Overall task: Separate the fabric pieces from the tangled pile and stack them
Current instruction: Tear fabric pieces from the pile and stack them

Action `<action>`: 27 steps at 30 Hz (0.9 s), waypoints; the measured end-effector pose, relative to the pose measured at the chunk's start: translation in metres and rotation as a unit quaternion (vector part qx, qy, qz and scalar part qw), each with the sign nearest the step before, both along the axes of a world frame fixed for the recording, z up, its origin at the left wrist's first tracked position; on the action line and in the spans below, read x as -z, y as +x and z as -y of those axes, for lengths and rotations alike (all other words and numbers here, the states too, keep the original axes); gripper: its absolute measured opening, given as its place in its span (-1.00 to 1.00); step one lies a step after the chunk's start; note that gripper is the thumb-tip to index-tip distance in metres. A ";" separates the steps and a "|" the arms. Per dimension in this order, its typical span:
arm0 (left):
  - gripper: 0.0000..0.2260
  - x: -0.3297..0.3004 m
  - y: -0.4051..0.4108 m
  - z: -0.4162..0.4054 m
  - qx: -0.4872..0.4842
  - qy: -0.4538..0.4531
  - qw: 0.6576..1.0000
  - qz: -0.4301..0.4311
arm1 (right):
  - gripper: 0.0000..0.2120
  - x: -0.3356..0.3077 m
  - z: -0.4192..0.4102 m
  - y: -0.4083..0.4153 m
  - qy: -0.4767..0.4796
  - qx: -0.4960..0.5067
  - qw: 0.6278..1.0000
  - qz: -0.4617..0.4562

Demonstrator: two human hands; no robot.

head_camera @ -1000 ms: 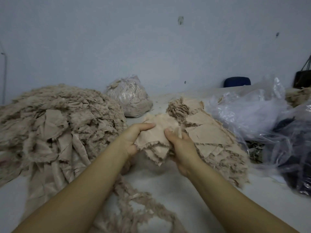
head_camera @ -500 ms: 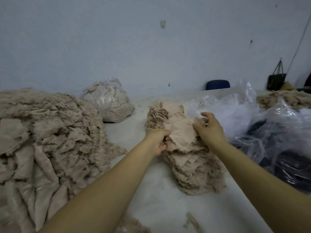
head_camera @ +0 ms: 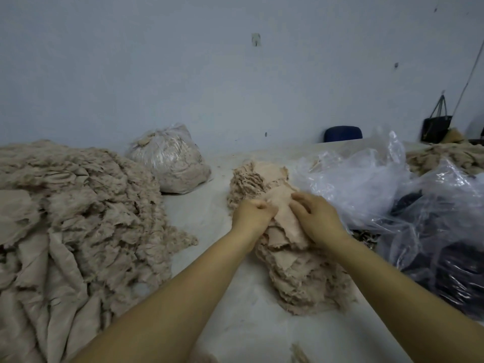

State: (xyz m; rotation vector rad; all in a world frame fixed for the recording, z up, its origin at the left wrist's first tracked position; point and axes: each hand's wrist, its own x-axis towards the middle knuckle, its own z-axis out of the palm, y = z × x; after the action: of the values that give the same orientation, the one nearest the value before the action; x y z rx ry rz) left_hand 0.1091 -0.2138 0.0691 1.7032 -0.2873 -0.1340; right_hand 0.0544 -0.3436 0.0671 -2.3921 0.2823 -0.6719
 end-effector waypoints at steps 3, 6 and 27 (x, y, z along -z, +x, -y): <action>-0.82 -0.011 0.006 0.004 -0.001 -0.036 0.999 0.009 | -0.79 -0.012 0.006 0.004 0.095 0.029 0.994 0.041; -0.86 -0.021 0.018 0.009 -0.030 -0.041 0.998 0.026 | -0.79 -0.032 0.009 0.016 0.110 0.044 0.990 0.074; -0.89 0.027 0.006 -0.129 0.102 0.029 0.994 0.005 | -0.57 -0.002 -0.065 0.000 -0.179 -0.045 0.980 0.078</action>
State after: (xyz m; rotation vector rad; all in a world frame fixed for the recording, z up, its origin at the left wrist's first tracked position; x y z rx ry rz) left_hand 0.1152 -0.0844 0.0418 1.7298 -0.4700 -0.2866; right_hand 0.0544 -0.2788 0.0688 -2.6496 -0.0179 -0.9281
